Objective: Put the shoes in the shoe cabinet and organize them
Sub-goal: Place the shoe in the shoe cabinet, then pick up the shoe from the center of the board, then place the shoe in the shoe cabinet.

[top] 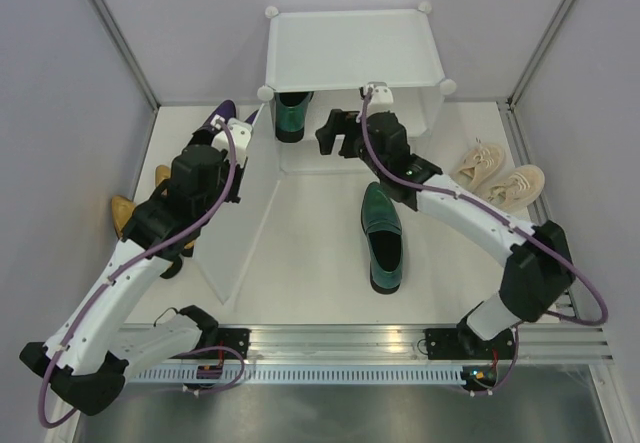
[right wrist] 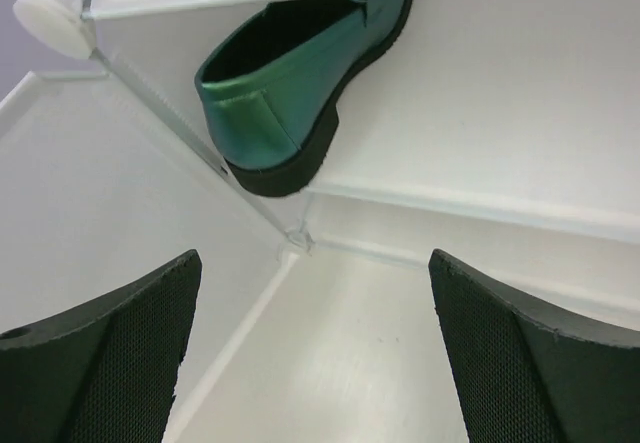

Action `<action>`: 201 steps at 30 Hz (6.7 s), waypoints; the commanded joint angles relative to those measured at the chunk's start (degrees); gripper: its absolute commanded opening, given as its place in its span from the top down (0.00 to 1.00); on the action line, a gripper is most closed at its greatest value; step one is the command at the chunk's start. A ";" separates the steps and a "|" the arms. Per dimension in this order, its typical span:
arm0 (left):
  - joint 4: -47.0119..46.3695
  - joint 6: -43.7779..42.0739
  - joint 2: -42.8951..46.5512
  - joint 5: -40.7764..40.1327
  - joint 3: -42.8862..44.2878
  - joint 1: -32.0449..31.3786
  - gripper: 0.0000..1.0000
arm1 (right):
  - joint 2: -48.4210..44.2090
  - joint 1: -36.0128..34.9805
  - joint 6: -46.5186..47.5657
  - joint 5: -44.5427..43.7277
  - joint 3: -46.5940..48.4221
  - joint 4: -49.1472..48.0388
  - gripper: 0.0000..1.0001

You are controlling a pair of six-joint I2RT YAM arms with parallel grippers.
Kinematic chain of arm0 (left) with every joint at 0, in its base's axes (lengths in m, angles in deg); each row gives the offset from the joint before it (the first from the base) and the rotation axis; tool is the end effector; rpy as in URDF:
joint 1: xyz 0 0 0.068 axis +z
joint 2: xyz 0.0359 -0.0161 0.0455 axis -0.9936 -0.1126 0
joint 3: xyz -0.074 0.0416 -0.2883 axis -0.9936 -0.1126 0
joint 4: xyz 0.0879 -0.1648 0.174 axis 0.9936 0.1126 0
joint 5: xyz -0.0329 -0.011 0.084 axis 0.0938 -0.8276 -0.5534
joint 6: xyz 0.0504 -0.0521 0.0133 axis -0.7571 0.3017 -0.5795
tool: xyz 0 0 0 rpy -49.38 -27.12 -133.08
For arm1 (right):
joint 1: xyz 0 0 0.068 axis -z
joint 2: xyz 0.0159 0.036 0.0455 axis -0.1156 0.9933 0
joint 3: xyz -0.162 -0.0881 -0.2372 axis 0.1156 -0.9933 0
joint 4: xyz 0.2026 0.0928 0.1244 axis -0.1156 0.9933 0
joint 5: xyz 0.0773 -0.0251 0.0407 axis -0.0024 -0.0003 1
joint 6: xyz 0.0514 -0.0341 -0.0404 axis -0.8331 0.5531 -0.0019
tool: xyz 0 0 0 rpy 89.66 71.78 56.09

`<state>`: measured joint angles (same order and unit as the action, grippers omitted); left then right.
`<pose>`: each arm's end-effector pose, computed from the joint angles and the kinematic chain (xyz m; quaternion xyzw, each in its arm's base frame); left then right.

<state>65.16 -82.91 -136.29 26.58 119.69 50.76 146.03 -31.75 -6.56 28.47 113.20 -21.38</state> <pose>0.1725 -0.0870 0.4168 0.1928 0.8154 0.0167 0.5456 0.3265 0.2426 0.3691 -0.0273 0.7715 0.2624 0.5789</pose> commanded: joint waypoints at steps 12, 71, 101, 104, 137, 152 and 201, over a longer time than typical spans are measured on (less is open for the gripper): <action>-5.58 -0.29 1.76 6.33 -4.91 -1.77 0.98 | -31.53 0.07 -0.89 -1.53 -25.00 28.95 0.02; -7.34 -0.46 3.78 5.44 -7.90 -1.77 0.98 | -25.92 1.21 -9.07 -1.79 -21.07 31.69 0.99; -7.34 -0.37 4.22 6.32 -8.08 -1.77 0.98 | 2.30 11.67 -17.94 -4.77 14.36 18.77 0.99; -7.42 -0.46 4.31 6.41 -8.08 -1.77 0.98 | 3.53 11.67 -18.99 -5.83 14.89 16.85 0.99; -7.60 -0.37 4.48 7.20 -8.43 -2.21 0.98 | 13.37 11.67 -18.38 -9.26 20.34 9.19 0.81; -7.60 -0.37 4.66 7.47 -8.60 -2.65 0.98 | 12.68 11.67 -18.20 -7.85 20.42 9.63 0.29; -7.60 -0.55 4.13 6.32 -8.87 -2.82 0.98 | -0.69 6.31 12.38 1.38 -7.70 -5.40 0.02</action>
<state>55.30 -82.89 -131.86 26.95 112.43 49.53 143.65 -25.61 4.54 32.10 103.14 -24.03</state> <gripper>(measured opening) 0.049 0.979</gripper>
